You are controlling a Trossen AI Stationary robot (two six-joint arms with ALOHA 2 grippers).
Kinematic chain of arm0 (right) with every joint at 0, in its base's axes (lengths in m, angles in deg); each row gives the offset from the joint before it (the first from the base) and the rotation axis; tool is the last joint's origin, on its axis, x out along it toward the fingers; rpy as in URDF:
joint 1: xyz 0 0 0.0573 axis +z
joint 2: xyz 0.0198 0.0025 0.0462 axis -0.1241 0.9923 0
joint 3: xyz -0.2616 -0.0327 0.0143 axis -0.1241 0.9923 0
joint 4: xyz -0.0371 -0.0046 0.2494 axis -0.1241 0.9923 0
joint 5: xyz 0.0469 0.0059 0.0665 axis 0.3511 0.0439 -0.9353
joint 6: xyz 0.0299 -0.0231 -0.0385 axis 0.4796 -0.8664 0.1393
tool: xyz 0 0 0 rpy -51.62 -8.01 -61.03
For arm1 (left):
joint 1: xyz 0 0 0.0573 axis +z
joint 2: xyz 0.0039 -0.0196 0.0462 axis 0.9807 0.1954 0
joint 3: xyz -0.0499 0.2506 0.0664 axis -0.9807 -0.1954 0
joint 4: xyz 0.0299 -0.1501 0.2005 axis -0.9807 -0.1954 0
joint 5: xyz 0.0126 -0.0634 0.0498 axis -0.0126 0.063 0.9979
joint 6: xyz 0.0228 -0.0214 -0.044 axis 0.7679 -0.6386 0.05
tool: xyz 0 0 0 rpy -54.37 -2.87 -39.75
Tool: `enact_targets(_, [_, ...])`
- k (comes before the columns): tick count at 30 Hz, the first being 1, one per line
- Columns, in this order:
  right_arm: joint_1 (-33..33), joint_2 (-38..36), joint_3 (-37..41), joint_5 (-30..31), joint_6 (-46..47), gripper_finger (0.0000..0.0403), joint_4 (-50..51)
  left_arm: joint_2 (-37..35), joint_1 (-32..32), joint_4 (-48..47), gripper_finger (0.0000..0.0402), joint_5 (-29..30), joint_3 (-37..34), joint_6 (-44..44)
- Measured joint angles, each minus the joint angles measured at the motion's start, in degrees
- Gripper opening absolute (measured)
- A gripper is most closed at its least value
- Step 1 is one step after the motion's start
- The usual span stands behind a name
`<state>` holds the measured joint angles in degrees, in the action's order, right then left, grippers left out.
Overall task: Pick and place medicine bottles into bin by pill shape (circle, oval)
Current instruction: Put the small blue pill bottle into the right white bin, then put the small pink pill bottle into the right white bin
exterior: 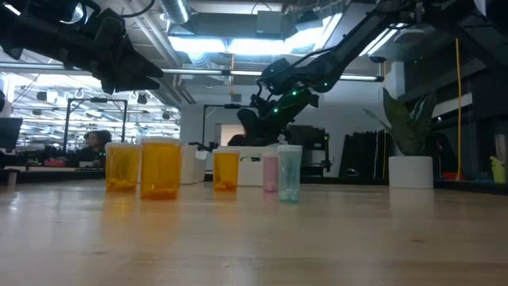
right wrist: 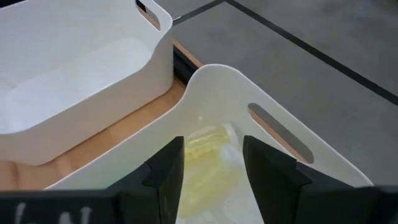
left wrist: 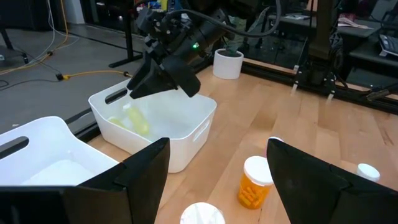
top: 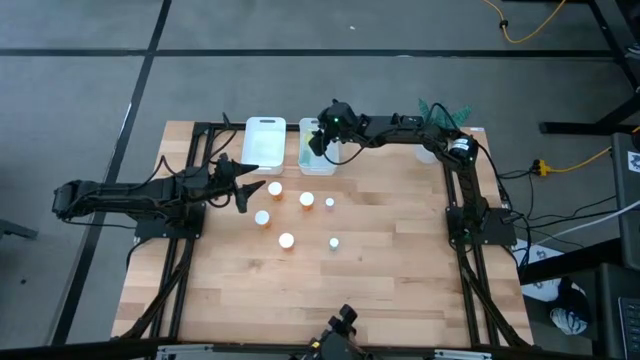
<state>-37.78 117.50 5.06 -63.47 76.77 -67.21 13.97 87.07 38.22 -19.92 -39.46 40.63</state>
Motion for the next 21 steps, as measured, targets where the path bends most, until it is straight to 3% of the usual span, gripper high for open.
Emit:
enact_targets(8, [0.0, -0.3, 0.1, 0.0, -0.2, 0.0160, 0.2, 0.0, 0.0, 0.0, 0.0260, 0.0, 0.0, 0.0])
enact_targets(13, [0.0, -5.3, 0.1, -2.0, -0.3, 0.0158, 3.4, 0.0, 0.0, 0.0, 0.0260, 0.0, 0.0, 0.0])
enact_targets(21, [4.5, -17.8, 0.1, -4.5, -1.8, 0.0158, 26.9, 0.0, 0.0, -0.1, 0.0260, 0.0, 0.0, 0.0])
